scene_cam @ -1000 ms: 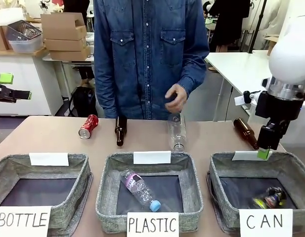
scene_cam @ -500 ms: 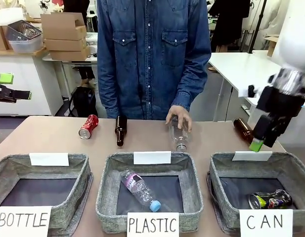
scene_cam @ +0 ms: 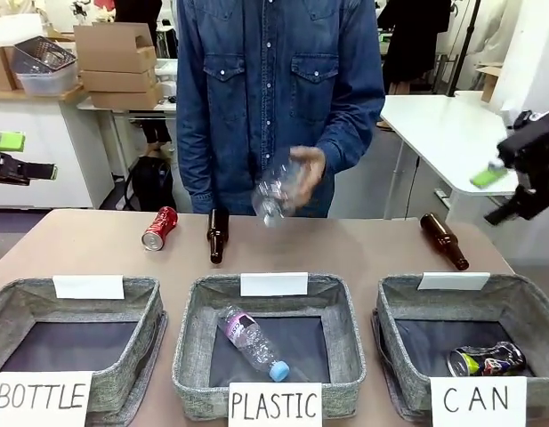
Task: Sort the can waste into the basket.
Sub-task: Pick up the can waste from the table and place it in the right Fabric basket.
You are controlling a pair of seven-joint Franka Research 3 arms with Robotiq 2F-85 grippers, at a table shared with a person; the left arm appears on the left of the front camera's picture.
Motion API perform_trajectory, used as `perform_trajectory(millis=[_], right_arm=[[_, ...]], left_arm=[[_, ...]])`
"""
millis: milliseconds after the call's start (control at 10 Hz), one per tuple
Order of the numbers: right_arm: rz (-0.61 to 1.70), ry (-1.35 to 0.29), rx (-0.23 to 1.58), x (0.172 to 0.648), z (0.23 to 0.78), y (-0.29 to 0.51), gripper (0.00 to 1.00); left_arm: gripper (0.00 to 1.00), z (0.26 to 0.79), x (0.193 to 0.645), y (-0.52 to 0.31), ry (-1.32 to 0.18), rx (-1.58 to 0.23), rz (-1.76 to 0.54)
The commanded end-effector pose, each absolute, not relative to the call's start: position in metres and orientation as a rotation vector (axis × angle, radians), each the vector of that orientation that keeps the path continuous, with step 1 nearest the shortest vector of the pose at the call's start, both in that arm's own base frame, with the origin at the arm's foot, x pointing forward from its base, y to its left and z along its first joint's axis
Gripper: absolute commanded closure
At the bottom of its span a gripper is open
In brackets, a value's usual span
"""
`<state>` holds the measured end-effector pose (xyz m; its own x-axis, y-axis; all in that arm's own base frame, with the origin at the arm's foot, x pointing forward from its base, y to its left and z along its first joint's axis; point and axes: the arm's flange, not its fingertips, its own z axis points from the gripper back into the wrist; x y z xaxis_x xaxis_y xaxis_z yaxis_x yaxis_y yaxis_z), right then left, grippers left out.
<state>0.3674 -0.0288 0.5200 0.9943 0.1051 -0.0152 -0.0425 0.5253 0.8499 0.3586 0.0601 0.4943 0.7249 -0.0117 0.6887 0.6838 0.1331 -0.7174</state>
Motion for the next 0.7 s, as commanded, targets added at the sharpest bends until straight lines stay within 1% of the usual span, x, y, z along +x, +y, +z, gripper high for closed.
perform_trajectory(millis=[0,100,200,600], right_arm=[[-0.583,-0.305,1.433,0.401,0.5,-0.004,0.0],[-0.764,-0.326,1.381,0.415,0.491,-0.002,0.0],[-0.062,0.039,1.11,0.381,0.511,-0.028,0.0],[-0.062,0.039,1.11,0.381,0.511,-0.028,0.0]], left_arm=[[0.0,0.496,0.359,0.058,-0.637,-1.37,-0.571],[0.0,0.496,0.359,0.058,-0.637,-1.37,-0.571],[0.0,0.496,0.359,0.058,-0.637,-1.37,-0.571],[0.0,0.496,0.359,0.058,-0.637,-1.37,-0.571]])
